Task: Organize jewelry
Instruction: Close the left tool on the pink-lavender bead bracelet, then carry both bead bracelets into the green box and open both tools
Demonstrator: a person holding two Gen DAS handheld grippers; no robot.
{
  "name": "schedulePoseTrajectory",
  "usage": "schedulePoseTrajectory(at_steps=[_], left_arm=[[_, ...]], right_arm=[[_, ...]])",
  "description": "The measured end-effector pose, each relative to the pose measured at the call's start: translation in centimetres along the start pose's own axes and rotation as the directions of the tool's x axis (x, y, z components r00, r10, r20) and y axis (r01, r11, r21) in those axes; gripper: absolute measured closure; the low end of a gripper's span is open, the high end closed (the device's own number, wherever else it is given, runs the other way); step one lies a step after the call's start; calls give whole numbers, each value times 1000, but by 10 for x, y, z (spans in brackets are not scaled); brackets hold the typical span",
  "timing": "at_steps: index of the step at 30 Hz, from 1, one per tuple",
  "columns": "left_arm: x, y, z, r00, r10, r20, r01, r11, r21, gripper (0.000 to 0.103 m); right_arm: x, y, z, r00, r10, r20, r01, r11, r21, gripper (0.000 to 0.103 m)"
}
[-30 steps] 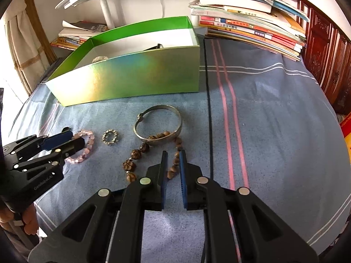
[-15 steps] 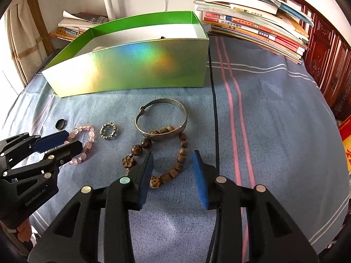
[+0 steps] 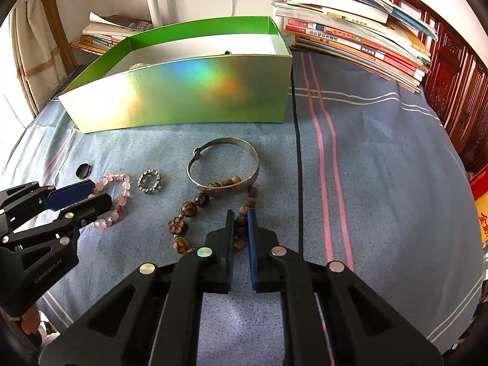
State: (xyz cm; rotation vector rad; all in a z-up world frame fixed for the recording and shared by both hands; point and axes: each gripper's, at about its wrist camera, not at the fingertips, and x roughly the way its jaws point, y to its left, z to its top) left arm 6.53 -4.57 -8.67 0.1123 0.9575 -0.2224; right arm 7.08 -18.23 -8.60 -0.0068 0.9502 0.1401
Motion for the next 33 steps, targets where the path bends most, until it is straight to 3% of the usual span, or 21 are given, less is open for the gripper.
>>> schedulePoseTrajectory(at_steps=[4, 22, 24, 26, 33], left_arm=[[-1, 1, 0, 1000, -3, -2, 3, 1000, -4, 86], [-1, -1, -1, 1000, 4, -3, -4, 1000, -5, 84], [-1, 0, -2, 1000, 1, -3, -1, 1000, -9, 85], [-1, 0, -2, 1000, 4, -3, -4, 1000, -9, 94], [-4, 2, -2, 1000, -4, -7, 4, 1000, -27, 94]], right_arm=[[0, -1, 0, 1000, -7, -1, 7, 1000, 7, 94], [2, -3, 2, 1000, -27, 11, 27, 1000, 4, 93], [1, -3, 1, 1000, -18, 10, 18, 1000, 5, 94], [1, -3, 1, 1000, -3, 7, 3, 1000, 5, 95], [-16, -2, 5, 998, 37, 48, -37, 999, 0, 95]])
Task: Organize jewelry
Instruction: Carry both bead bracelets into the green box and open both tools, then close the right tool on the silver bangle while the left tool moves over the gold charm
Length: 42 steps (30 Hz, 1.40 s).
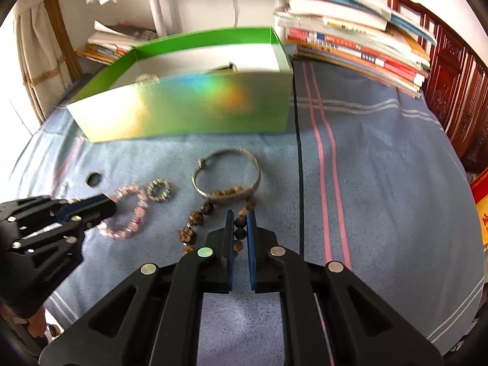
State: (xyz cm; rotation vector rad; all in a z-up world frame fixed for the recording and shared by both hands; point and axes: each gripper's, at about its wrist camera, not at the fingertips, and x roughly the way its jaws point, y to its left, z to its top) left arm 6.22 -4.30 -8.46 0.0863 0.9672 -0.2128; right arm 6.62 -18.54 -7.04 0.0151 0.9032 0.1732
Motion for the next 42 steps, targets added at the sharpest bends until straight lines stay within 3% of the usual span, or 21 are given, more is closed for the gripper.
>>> schedulePoseTrajectory(at_steps=[4, 14, 18, 24, 29, 36, 37, 39, 40, 42], left_arm=[[-16, 4, 5, 999, 11, 37, -11, 1000, -7, 94], [-57, 17, 27, 991, 15, 132, -13, 1000, -20, 94], [-72, 27, 49, 987, 3, 163, 1, 1000, -21, 94], [-93, 41, 104, 966, 60, 251, -62, 998, -2, 94], [-59, 65, 141, 969, 111, 219, -104, 994, -43, 94], [2, 99, 144, 986, 140, 92, -129, 985, -115, 94], [7, 101, 143, 986, 147, 81, -137, 983, -122, 93], [6, 100, 139, 983, 162, 86, -151, 981, -123, 75], [1, 98, 136, 979, 174, 105, -162, 980, -117, 61], [-12, 93, 127, 971, 196, 136, -183, 978, -97, 60]], right_arm=[[-21, 0, 12, 998, 28, 57, -28, 1000, -2, 95], [-63, 3, 43, 981, 14, 193, -9, 1000, -28, 95], [-69, 5, 64, 973, 27, 229, -18, 999, -41, 95], [-76, 13, 115, 950, 21, 313, -6, 999, -50, 95], [-52, 13, 151, 948, -7, 317, 14, 1000, -20, 95], [18, 4, 158, 982, -26, 185, 21, 999, 25, 95], [23, 2, 156, 984, -28, 173, 23, 999, 28, 91], [22, -2, 149, 985, -10, 170, 2, 999, 46, 83], [15, -5, 144, 983, 14, 186, -24, 998, 55, 78], [-1, -6, 133, 978, 21, 205, -31, 998, 46, 77]])
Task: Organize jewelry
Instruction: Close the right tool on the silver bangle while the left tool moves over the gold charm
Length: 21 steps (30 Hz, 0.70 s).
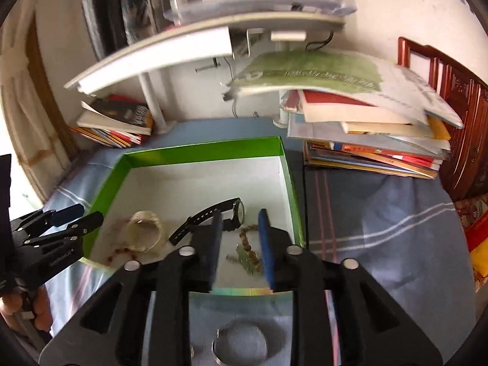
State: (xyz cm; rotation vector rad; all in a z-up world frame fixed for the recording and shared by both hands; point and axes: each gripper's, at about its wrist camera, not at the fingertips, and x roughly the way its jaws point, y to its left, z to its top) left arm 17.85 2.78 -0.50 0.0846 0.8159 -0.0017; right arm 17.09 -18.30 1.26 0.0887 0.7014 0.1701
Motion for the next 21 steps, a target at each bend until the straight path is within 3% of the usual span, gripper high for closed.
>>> schedulePoseTrajectory(at_steps=[3, 6, 9, 12, 21], left_arm=[[-25, -1, -18, 1000, 17, 6, -17, 1000, 14, 59], [-49, -3, -50, 1000, -6, 1, 6, 1000, 22, 50], [-58, -7, -84, 998, -53, -29, 54, 998, 25, 49], [-58, -12, -112, 990, -94, -101, 97, 995, 28, 49], [-45, -35, -142, 973, -136, -185, 152, 985, 78, 47]], right_arm=[[-29, 2, -19, 1000, -23, 11, 24, 998, -54, 74], [-39, -3, -47, 998, -61, -27, 58, 995, -84, 67], [-27, -13, -75, 987, -117, -106, 108, 990, -88, 67], [-10, -26, -94, 977, -114, -178, 109, 993, -38, 67], [16, -16, -109, 968, -80, -237, 74, 997, -37, 67]])
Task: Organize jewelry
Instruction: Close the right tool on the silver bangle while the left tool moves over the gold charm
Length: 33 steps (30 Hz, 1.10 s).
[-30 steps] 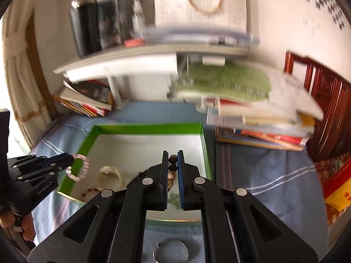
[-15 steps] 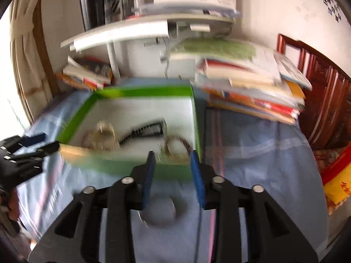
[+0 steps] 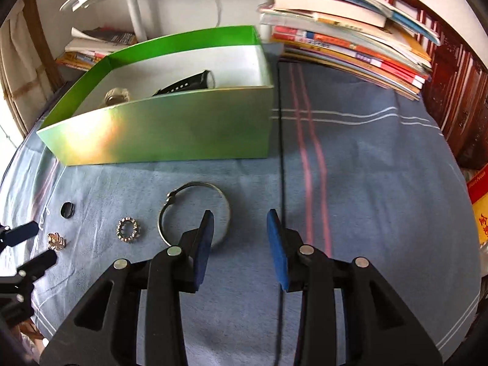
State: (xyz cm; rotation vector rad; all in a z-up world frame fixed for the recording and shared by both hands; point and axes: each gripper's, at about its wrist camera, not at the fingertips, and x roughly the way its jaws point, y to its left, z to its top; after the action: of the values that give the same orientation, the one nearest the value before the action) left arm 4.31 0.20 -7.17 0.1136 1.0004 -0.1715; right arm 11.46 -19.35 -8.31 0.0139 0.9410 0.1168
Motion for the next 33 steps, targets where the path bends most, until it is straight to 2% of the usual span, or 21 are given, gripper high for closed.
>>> schedulePoseTrajectory(at_steps=[1, 5, 7, 10, 11, 20, 27, 33], left_arm=[[2, -1, 0, 1000, -4, -5, 4, 1000, 0, 47], [12, -1, -2, 1000, -5, -17, 5, 1000, -12, 69], [12, 1, 0, 1000, -8, -15, 8, 1000, -23, 73], [12, 3, 1, 1000, -8, -6, 8, 999, -34, 73], [12, 4, 1, 1000, -7, -4, 7, 999, -35, 73], [12, 3, 2, 1000, -5, -1, 5, 998, -59, 71], [12, -2, 0, 1000, 27, 11, -26, 996, -81, 71], [15, -5, 3, 999, 34, 30, -31, 996, -82, 72]], right_arm=[[3, 1, 1, 1000, 1, -2, -1, 1000, -5, 67], [11, 7, 6, 1000, -31, 0, 31, 999, -19, 68], [9, 9, 5, 1000, -22, 2, 22, 999, -30, 80], [6, 15, 1, 1000, -9, -1, 9, 999, -49, 91], [5, 16, -1, 1000, -7, 0, 7, 998, -56, 92], [-1, 18, -9, 1000, 2, -5, -3, 999, -32, 91], [-4, 18, -15, 1000, -6, -3, 6, 1000, -24, 89], [-5, 23, -15, 1000, -4, -1, 4, 999, -37, 92]])
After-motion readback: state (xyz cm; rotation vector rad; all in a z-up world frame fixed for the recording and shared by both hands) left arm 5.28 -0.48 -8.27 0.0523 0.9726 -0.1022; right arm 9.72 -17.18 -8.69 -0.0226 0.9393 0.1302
